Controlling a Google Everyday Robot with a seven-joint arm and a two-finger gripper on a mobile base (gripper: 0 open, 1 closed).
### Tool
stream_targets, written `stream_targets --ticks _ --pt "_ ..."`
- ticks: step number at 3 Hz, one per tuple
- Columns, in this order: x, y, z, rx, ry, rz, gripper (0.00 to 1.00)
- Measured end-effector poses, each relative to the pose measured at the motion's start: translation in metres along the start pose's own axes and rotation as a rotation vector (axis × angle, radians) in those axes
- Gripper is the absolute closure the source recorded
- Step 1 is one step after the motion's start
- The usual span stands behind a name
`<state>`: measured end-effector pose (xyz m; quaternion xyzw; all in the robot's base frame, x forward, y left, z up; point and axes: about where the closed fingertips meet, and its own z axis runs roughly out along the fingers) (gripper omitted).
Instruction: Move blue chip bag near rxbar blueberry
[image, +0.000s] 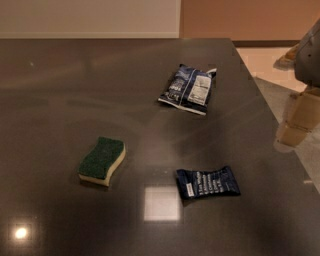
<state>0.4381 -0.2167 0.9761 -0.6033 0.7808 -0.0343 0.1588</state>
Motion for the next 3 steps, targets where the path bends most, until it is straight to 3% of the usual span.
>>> stream_targets --ticks 1,2,3 --pt "0.0 0.0 0.0 0.0 0.0 0.0 0.0" --pt "-0.007 -0.013 0.004 -0.009 -0.004 -0.059 0.0" --pt "-0.022 -0.036 0.023 -0.04 -0.006 -0.175 0.0"
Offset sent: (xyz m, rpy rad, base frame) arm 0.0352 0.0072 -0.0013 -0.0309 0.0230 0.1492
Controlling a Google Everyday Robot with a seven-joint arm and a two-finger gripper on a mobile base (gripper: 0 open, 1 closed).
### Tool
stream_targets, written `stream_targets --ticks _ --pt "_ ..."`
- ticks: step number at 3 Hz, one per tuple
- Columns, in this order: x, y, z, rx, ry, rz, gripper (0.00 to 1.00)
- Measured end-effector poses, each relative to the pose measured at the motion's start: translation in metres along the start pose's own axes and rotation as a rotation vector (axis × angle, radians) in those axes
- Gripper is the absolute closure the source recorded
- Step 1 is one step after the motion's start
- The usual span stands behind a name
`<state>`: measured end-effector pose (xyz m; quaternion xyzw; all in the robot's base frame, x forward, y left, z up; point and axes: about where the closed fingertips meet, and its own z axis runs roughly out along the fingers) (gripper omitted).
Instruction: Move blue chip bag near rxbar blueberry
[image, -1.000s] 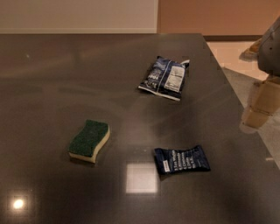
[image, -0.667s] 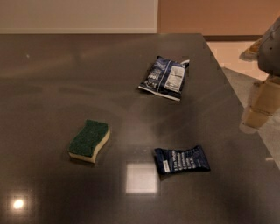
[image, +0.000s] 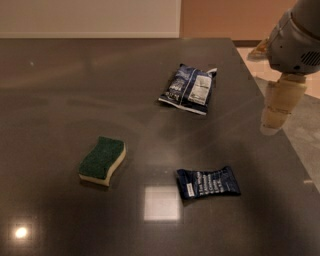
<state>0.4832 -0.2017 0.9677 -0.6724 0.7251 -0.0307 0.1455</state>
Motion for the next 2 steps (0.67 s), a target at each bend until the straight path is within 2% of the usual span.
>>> stream_targets --ticks 2 --pt "-0.034 -0.061 0.059 -0.051 -0.015 -0.254 0.0"
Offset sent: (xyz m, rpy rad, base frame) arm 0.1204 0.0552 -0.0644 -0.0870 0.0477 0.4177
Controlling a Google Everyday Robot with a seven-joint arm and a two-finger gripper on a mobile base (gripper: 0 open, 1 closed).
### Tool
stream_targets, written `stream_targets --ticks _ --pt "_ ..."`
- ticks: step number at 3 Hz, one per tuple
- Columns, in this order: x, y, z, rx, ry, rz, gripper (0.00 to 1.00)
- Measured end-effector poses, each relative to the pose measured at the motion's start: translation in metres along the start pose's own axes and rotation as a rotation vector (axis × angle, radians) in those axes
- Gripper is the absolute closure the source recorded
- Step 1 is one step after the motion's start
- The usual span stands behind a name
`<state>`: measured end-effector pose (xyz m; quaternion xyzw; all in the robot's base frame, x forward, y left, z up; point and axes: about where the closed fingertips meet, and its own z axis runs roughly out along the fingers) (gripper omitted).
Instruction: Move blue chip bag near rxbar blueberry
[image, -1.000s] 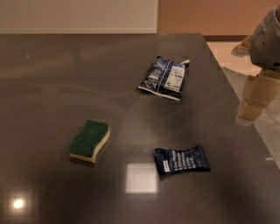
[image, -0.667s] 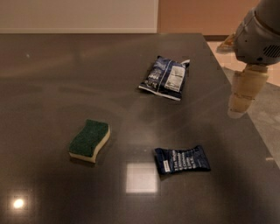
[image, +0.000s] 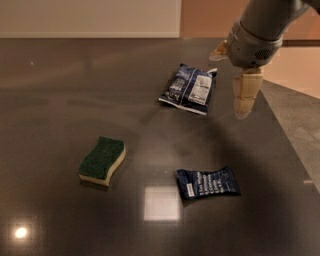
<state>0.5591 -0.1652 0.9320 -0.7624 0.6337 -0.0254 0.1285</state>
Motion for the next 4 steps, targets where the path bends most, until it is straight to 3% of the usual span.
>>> stream_targets --ticks 2,4 --pt "-0.013 -0.067 0.058 -0.029 -0.04 -0.247 0.0" --pt "-0.023 -0.097 0.107 -0.09 0.003 -0.409 0.0"
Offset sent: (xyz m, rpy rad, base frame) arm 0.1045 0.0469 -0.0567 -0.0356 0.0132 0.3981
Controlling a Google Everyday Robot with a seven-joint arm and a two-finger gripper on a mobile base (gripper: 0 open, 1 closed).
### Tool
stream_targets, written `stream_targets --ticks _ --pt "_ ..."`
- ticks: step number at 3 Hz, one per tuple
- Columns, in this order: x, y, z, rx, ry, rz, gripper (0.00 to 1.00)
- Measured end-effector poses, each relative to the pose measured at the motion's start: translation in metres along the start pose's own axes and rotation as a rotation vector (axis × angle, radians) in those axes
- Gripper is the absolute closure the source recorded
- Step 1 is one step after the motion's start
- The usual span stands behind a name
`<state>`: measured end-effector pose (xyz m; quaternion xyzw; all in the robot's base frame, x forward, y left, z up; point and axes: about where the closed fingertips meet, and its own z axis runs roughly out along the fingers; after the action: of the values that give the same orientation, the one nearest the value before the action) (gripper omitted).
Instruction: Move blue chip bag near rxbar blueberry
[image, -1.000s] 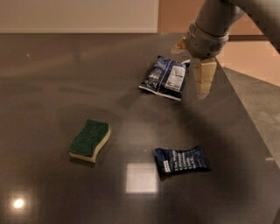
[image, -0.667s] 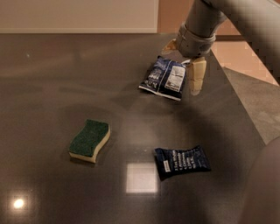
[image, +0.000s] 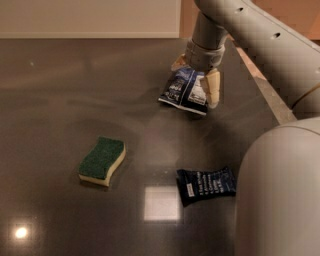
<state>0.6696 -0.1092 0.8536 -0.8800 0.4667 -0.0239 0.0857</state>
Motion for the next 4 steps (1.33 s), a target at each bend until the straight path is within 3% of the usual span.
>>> stream_targets --ticks 2,3,4 --pt "-0.007 -0.01 0.029 -0.056 0.043 -0.088 0.0" --pt "-0.01 -0.007 0.035 -0.091 0.068 -0.12 0.16" --pt "-0.014 -0.005 0.033 -0.116 0.072 -0.136 0.4"
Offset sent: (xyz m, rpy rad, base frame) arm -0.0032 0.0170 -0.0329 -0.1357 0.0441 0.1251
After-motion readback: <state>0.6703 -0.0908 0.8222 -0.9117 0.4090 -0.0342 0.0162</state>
